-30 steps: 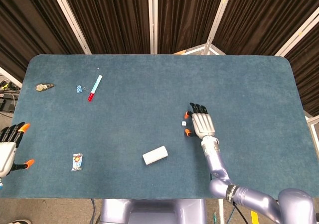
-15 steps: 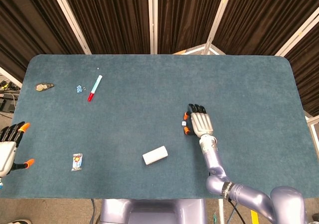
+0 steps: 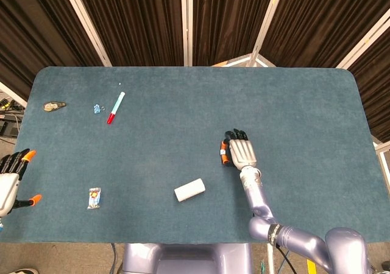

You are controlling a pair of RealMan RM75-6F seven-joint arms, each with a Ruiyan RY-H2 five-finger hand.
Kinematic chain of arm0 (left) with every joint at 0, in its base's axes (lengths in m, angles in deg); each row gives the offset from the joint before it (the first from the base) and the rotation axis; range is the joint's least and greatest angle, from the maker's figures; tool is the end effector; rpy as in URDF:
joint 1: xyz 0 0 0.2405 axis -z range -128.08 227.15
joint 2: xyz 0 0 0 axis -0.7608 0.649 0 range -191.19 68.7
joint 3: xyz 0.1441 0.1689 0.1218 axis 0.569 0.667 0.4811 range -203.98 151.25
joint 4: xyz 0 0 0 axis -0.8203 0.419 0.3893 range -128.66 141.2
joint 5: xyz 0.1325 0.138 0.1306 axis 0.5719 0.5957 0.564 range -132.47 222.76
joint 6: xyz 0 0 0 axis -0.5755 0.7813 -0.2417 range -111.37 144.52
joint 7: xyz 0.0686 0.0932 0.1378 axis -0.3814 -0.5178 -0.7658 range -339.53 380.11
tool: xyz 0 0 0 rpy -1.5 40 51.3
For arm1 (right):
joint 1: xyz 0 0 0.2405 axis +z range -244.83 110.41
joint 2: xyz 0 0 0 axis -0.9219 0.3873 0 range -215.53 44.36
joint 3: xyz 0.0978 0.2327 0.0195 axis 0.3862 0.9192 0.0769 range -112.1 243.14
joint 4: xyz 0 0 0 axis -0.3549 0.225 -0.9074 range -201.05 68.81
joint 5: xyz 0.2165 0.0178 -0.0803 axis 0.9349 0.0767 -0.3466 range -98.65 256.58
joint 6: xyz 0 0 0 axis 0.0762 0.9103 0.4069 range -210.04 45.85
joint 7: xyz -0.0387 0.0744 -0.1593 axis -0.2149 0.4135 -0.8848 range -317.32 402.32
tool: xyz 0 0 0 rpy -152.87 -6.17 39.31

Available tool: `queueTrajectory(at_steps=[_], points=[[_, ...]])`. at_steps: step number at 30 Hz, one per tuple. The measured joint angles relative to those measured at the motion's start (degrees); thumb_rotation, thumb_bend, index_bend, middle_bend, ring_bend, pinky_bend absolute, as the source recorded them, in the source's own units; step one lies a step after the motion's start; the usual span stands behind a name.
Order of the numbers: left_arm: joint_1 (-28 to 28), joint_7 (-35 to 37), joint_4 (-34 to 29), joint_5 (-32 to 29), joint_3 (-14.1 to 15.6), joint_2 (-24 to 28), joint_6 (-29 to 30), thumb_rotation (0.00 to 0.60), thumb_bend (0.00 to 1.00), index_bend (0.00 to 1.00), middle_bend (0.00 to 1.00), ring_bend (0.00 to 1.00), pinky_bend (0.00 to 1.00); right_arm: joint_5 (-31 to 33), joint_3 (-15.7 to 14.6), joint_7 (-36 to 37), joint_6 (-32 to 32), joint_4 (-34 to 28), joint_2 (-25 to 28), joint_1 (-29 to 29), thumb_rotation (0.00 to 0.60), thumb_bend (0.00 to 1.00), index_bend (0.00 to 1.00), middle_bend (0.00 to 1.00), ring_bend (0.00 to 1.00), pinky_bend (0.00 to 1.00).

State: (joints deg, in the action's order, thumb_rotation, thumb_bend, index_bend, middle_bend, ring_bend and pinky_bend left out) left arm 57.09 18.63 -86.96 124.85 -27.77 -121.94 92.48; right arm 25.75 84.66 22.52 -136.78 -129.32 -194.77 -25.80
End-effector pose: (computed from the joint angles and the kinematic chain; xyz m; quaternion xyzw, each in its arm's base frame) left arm -0.3412 0.2252 0.1345 -0.6141 -0.4288 -0.3093 0.5860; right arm -0.1612 -0.4040 -0.1138 0.6321 -0.4957 0.3650 0.4706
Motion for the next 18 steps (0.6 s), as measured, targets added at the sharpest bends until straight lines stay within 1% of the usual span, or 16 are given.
queueTrajectory(at_steps=[5,10,11,12,15,18], points=[[-0.16,0.04,0.09,0.05,0.06,0.02,0.26,0.600,0.08,0.00,0.00,0.00,0.00,-1.37,-0.23,-0.54,-2.40,-3.60,1.87,-0.67,0.600,0.38,0.53,0.14,0.00,0.00],[-0.16,-0.32,0.10,-0.03,0.12,-0.08,0.21,0.600,0.08,0.00,0.00,0.00,0.00,-4.14,-0.44,-1.63,-6.66,-11.18,6.43,-2.14,0.600,0.37,0.50,0.12,0.00,0.00],[-0.16,-0.46,0.05,-0.02,0.13,-0.11,0.23,0.600,0.08,0.00,0.00,0.00,0.00,-4.85,-0.48,-2.00,-7.81,-13.47,7.79,-2.60,0.600,0.37,0.49,0.12,0.00,0.00],[-0.15,-0.65,-0.03,0.03,0.14,-0.14,0.28,0.600,0.08,0.00,0.00,0.00,0.00,-5.36,-0.51,-2.28,-8.65,-15.26,8.84,-2.96,0.600,0.36,0.45,0.10,0.00,0.00],[-0.19,-1.23,-0.43,0.32,0.18,-0.17,0.65,0.600,0.08,0.00,0.00,0.00,0.00,-6.79,-0.74,-3.48,-11.24,-21.56,12.61,-4.34,0.600,0.28,0.35,0.05,0.00,0.00],[-0.30,-1.73,-0.86,0.84,0.25,-0.17,1.24,0.600,0.08,0.00,0.00,0.00,0.00,-8.00,-1.44,-5.18,-13.83,-27.47,16.64,-6.09,0.600,0.21,0.30,0.02,0.00,0.00]])
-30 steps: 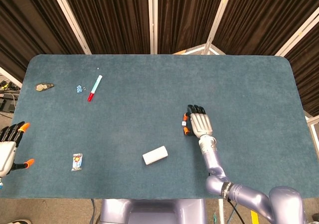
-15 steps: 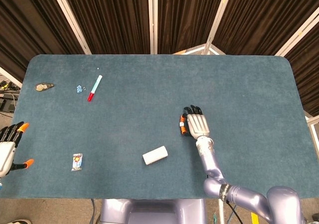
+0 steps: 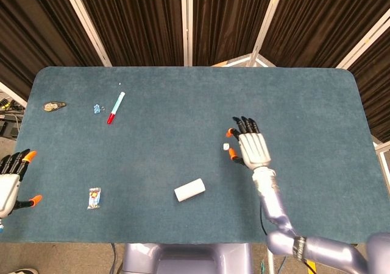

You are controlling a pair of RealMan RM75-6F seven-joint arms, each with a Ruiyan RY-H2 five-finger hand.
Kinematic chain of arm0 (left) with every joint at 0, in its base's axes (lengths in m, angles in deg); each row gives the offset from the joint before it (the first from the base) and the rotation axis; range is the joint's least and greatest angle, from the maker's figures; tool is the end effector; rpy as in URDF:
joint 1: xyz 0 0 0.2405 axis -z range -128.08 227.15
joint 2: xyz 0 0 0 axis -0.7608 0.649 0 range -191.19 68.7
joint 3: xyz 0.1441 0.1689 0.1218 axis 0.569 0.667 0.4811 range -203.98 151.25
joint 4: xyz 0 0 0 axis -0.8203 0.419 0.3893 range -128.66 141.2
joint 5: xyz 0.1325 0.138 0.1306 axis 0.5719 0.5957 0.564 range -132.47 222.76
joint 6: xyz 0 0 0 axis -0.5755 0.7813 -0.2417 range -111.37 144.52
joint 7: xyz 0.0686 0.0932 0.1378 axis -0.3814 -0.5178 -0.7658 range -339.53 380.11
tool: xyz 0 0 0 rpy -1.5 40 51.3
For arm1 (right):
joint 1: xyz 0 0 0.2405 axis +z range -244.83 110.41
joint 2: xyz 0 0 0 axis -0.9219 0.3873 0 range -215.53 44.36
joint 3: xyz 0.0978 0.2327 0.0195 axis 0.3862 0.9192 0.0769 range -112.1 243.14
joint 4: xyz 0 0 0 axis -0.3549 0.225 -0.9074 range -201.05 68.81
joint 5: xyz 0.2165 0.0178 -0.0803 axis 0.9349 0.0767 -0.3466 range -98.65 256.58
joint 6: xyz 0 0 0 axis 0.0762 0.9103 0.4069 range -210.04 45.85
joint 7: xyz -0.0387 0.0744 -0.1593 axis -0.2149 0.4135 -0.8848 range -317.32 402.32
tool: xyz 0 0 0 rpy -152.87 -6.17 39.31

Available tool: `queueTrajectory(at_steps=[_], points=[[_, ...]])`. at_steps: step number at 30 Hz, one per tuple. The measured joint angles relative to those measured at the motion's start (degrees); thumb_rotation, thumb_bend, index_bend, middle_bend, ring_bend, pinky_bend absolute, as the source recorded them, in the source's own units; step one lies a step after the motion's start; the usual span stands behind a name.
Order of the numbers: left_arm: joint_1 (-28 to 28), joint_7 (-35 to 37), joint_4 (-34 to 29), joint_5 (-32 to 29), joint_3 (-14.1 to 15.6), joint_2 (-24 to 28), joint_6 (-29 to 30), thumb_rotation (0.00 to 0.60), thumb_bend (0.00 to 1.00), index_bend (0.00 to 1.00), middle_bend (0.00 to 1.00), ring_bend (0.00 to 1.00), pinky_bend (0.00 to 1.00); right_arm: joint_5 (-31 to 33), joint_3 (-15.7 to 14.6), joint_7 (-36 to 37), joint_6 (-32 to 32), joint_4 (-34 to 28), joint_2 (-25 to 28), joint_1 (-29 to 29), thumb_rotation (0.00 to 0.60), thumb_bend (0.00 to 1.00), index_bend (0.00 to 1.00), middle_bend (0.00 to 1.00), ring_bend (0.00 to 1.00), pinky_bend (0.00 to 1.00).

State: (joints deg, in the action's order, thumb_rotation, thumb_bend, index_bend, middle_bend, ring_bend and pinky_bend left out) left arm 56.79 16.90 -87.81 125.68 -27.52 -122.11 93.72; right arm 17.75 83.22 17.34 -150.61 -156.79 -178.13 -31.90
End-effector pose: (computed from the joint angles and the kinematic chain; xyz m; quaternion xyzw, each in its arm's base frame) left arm -0.3352 0.2226 0.1330 -0.6193 -0.4181 -0.3110 0.5874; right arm -0.1273 -0.3728 -0.0137 0.6253 -0.4146 0.4477 0.4866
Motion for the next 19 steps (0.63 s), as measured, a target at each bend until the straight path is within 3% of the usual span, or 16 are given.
queueTrajectory(at_steps=[5,12,19], points=[[-0.10,-0.85,-0.49,1.03,0.46,-0.15,0.36,0.600,0.08,0.00,0.00,0.00,0.00,-1.04,-2.23,-1.15,-3.58,-5.51,5.79,-4.18,0.600,0.19,0.28,0.00,0.00,0.00],[-0.43,-1.63,-1.27,2.74,0.94,-0.22,1.70,0.600,0.08,0.00,0.00,0.00,0.00,-3.06,-5.25,3.72,-6.37,-7.02,11.58,-9.41,0.600,0.18,0.24,0.00,0.00,0.00],[-0.60,-1.57,-1.24,3.27,1.07,-0.42,2.18,0.600,0.07,0.00,0.00,0.00,0.00,-11.64,-10.39,12.94,-10.93,-7.04,17.07,-15.61,0.600,0.15,0.09,0.00,0.00,0.00]])
